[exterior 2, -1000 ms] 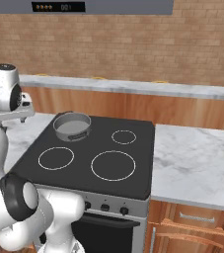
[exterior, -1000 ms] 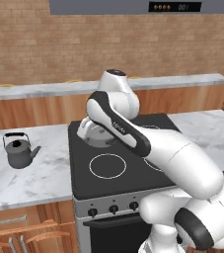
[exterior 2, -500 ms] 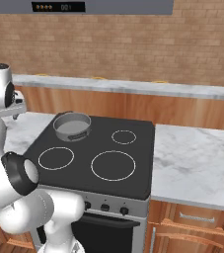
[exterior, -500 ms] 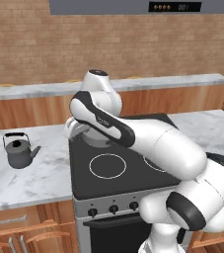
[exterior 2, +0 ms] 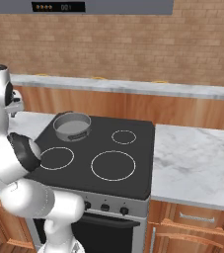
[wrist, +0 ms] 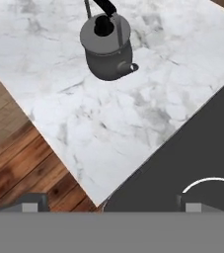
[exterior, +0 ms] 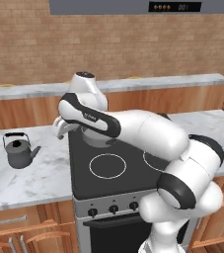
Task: Pick the kettle from the counter and place it on a stove burner. Then turn the burner on.
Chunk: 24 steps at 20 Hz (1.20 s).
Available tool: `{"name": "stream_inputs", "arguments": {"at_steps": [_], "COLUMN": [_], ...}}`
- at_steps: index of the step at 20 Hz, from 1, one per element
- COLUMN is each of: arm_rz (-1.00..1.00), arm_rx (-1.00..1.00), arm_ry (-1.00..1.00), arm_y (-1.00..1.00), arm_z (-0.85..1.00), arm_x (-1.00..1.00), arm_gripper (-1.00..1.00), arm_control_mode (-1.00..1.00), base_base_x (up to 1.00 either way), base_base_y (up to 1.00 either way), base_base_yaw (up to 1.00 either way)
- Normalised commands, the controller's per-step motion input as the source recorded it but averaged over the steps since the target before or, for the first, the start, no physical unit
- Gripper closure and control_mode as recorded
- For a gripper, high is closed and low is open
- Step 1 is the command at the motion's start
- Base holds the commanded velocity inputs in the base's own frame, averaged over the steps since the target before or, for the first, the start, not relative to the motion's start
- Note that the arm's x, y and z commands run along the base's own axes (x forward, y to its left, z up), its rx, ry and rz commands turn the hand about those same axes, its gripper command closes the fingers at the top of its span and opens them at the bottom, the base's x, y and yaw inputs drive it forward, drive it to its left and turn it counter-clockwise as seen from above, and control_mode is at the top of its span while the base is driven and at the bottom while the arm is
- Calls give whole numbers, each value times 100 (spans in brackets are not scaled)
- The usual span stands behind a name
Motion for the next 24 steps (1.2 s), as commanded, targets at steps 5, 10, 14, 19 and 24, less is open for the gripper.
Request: {"name": "stream_inputs", "arguments": {"at_steps": [5, 10, 14, 19, 24], "arm_rz": [0, 0, 0, 0, 0], "arm_rx": [0, 0, 0, 0, 0], "arm_ry": [0, 0, 0, 0, 0], "arm_y": [41, 37, 33, 18, 24], "arm_z": [-10, -3, -2, 0, -9], "arm_x": [44, 28, 22, 21, 24], "arm_gripper": [-100, -100, -100, -100, -100], "arm_control_mode": [-100, -100, -100, -100, -100], "base_base_x": [0, 0, 0, 0, 0], "base_base_y": [0, 0, 0, 0, 0], "base_base_yaw": [0, 0, 0, 0, 0]}}
